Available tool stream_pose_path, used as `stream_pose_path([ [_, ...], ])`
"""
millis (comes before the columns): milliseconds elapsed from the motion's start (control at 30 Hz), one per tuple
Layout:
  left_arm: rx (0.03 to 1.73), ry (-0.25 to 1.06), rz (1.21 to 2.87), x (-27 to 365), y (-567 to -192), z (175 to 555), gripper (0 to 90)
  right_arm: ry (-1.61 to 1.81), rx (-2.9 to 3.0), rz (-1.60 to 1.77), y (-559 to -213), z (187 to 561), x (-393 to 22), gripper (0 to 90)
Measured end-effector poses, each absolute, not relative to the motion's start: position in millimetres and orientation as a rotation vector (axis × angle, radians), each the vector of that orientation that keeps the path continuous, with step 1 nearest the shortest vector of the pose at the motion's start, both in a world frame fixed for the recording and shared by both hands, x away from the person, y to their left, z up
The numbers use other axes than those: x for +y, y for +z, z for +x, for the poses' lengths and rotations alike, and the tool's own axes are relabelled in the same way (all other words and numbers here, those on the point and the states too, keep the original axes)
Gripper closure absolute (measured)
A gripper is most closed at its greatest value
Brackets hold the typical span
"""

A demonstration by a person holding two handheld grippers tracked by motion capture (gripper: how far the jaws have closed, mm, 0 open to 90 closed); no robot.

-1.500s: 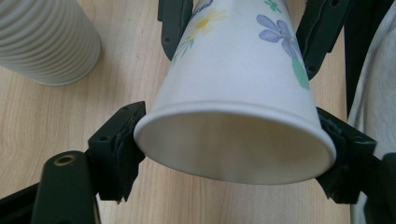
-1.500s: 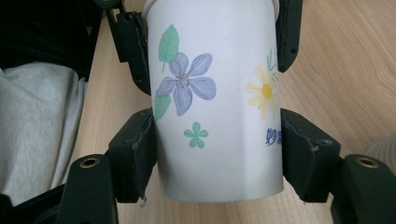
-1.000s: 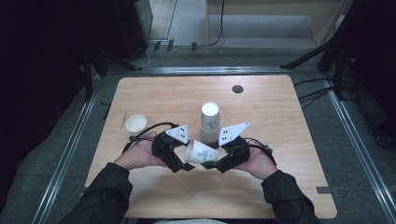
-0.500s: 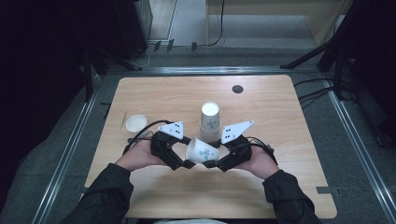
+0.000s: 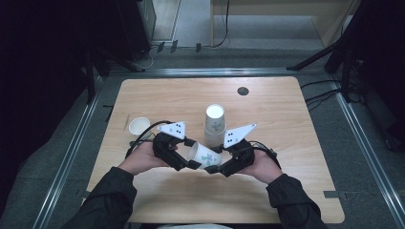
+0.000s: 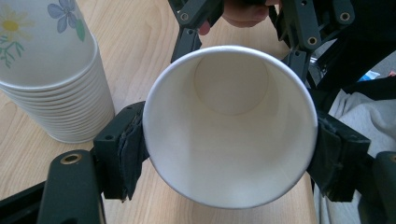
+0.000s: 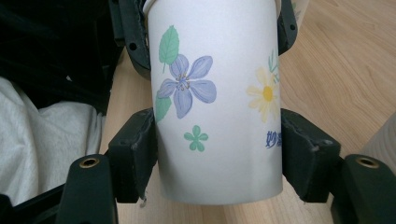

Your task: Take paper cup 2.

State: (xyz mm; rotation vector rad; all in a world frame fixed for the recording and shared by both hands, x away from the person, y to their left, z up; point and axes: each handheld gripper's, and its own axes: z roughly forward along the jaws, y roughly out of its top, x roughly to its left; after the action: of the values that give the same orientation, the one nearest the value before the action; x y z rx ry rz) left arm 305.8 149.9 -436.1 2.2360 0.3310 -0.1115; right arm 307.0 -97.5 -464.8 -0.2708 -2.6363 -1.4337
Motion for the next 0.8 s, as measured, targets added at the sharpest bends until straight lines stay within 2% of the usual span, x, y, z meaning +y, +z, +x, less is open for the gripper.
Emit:
stream_pose_path([
  [100, 0.325, -0.11, 2.241, 150.9, -435.1, 305.8, 23.8, -1.432, -2.632, -0.273, -464.7, 307.1, -96.9, 31.0],
  [167, 0.318, -0.101, 2.269, 151.6, -433.2, 306.7, 23.7, -1.423, -2.632, -0.287, -465.2, 307.7, -95.5, 21.3],
  [233, 0.322, -0.079, 2.292, 152.2, -430.8, 308.5, 23.8, -1.403, -2.675, -0.317, -466.4, 307.6, -94.1, 19.8],
  [433, 0.325, -0.076, 2.399, 147.1, -425.6, 310.2, 23.7, -1.377, -2.698, -0.351, -473.9, 310.0, -90.9, 20.9],
  [800, 0.33, 0.026, 2.572, 132.0, -429.6, 307.9, 23.4, -1.312, -2.728, -0.33, -487.1, 309.5, -79.9, 25.1],
])
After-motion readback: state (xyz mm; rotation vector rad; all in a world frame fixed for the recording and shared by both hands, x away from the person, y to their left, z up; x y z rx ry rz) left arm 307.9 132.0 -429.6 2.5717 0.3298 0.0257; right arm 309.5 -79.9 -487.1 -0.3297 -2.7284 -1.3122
